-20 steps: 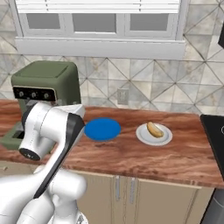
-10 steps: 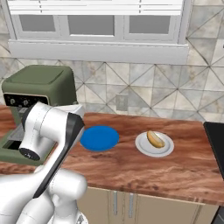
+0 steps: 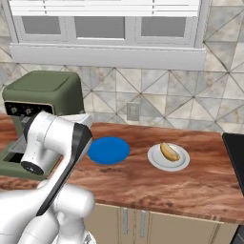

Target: Open the toaster oven door. Place the hotdog bun on the bottom tray in the toaster oven and place the chicken drumstick on the top tray.

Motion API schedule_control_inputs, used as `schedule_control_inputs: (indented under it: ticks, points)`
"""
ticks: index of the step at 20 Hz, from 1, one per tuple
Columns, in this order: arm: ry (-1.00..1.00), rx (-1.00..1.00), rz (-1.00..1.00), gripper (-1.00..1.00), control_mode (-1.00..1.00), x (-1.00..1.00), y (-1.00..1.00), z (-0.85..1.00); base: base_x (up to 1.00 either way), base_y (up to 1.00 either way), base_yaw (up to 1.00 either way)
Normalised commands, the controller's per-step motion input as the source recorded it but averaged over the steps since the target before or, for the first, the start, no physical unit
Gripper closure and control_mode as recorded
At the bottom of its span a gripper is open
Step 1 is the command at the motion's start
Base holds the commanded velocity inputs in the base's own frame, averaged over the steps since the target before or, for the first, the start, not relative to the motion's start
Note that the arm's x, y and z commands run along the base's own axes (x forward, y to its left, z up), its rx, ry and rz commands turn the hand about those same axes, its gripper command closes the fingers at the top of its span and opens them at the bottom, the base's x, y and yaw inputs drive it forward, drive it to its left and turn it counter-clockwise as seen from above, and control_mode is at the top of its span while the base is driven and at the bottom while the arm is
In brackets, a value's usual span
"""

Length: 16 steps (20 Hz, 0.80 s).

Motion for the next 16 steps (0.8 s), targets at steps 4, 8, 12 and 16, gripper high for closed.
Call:
schedule_control_inputs:
  ticks: [4,8,12,16]
  points:
    - [0.0,0.0,0.0,-1.0,1.0,0.0,0.0,0.0,0.0,0.0,0.0]
    - [0.0,0.0,0.0,-1.0,1.0,0.0,0.0,0.0,0.0,0.0,0.0]
    - [0.17,-0.05,-0.04,-1.0,-1.0,0.1,0.0,0.01,0.0,0.0,0.0]
    - [0.66,-0.11,-0.2,-1.0,-1.0,0.61,-0.26,0.52,0.0,0.0,0.0]
